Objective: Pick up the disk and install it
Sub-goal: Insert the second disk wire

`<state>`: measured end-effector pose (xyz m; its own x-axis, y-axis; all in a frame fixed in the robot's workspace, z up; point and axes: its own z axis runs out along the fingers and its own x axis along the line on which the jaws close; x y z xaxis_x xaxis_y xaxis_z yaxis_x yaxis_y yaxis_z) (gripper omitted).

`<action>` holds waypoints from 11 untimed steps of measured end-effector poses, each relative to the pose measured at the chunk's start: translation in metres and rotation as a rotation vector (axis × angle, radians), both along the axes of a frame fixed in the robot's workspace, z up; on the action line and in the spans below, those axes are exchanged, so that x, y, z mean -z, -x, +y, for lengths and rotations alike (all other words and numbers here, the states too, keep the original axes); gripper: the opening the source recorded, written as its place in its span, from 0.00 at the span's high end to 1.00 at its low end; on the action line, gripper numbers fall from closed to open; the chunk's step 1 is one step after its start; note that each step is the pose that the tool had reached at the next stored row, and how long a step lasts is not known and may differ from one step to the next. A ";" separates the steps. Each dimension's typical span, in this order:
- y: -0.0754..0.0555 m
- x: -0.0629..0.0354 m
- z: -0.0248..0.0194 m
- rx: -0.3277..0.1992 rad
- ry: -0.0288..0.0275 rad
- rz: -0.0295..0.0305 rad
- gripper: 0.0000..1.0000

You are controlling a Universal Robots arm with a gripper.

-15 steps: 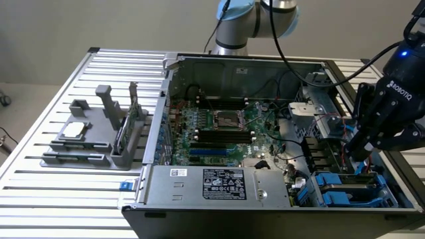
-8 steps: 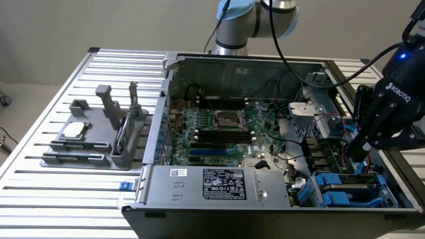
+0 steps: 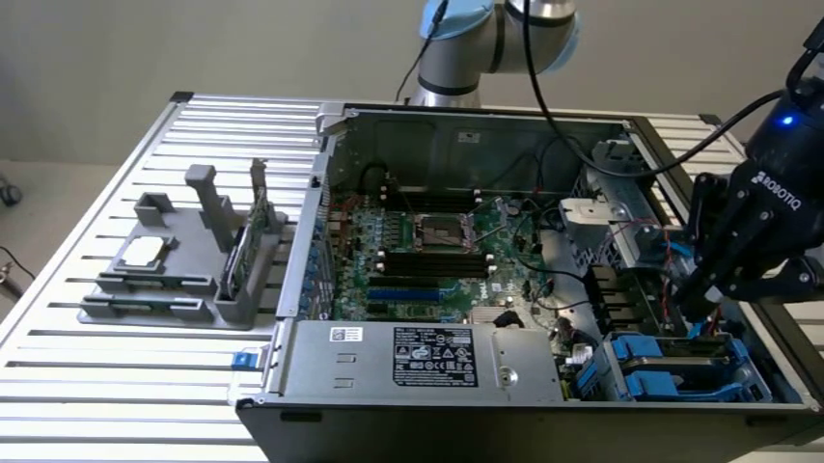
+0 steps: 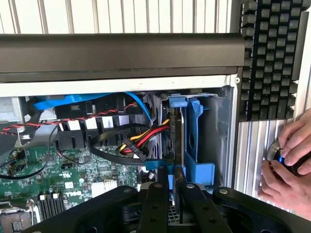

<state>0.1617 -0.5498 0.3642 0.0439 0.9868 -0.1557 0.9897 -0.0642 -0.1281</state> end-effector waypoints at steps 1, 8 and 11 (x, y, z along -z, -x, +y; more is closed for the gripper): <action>0.000 0.0009 -0.0012 -0.001 -0.0032 0.0000 0.84; 0.000 0.0066 -0.0081 -0.007 -0.0132 0.0000 0.84; 0.000 0.0105 -0.0101 -0.012 -0.0197 0.0000 0.84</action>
<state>0.1616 -0.5598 0.3537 0.0316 0.9902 -0.1362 0.9904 -0.0494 -0.1293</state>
